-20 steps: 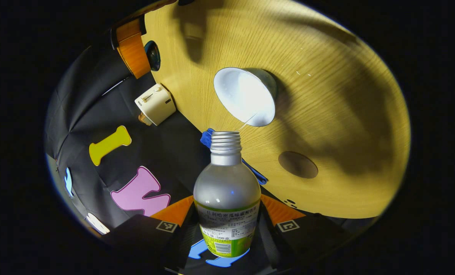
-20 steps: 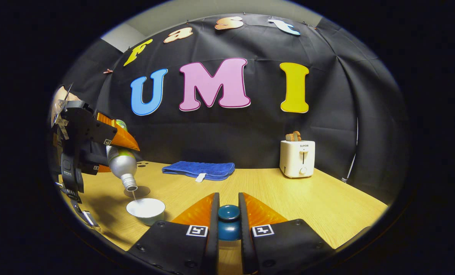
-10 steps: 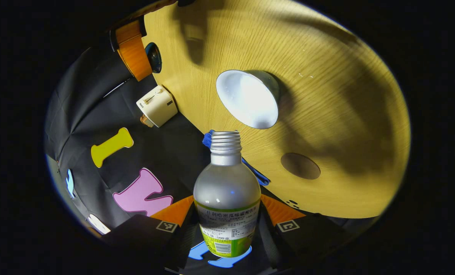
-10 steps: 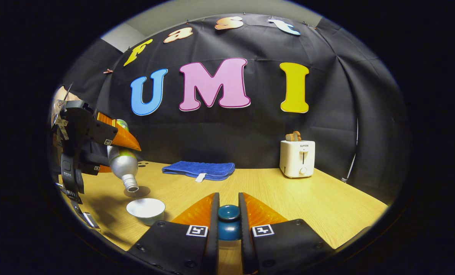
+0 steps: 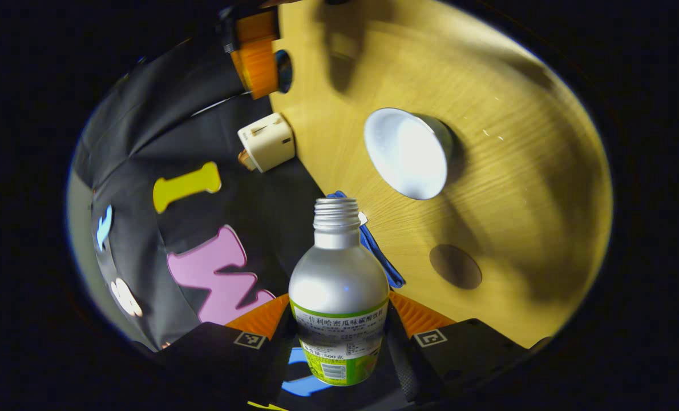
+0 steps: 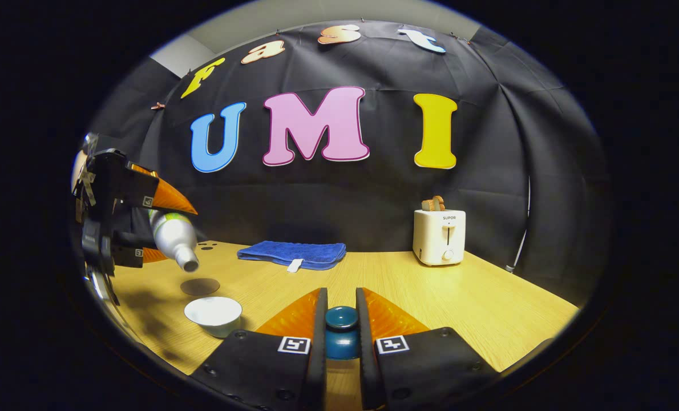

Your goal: Open the teacup lid with one hand, grasp the water bottle and pour water into the teacup with the other hand; after pouring, place the water bottle on the coaster and then close the teacup lid.

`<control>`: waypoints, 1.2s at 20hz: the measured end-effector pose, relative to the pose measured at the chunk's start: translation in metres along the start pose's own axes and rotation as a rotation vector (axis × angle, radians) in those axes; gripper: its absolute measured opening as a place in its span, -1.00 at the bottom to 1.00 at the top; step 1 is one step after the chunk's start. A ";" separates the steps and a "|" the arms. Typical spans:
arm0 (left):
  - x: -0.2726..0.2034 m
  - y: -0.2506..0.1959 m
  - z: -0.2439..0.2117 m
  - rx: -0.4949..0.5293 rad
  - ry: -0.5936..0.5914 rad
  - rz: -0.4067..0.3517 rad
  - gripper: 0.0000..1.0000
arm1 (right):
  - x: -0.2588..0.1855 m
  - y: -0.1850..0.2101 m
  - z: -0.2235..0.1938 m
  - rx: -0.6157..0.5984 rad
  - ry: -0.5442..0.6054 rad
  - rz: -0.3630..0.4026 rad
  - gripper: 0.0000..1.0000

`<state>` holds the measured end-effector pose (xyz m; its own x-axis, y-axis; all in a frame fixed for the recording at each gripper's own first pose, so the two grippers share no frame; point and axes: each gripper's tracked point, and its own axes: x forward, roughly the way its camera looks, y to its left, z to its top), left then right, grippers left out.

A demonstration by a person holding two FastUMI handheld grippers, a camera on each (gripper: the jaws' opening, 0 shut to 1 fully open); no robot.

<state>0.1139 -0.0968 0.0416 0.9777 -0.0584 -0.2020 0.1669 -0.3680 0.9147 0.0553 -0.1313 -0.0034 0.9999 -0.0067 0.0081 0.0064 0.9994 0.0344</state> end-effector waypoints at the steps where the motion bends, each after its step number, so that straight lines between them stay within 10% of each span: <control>1: -0.004 0.001 -0.004 -0.099 0.004 0.023 0.57 | 0.000 0.000 0.000 0.000 0.000 -0.002 -0.46; 16: -0.025 0.002 -0.102 -1.751 -0.135 0.240 0.57 | 0.000 0.000 -0.001 0.001 -0.001 -0.008 -0.46; 19: 0.004 -0.013 -0.107 -1.959 -0.205 0.227 0.57 | 0.000 -0.001 0.000 0.000 -0.002 -0.020 -0.46; 24: 0.062 -0.028 -0.098 -2.007 -0.247 0.210 0.59 | 0.000 -0.001 -0.001 0.000 -0.003 -0.022 -0.46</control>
<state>0.1820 0.0011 0.0375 0.9911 -0.1182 0.0619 0.1235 0.9883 -0.0895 0.0554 -0.1325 -0.0042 0.9995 -0.0283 0.0102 0.0279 0.9990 0.0351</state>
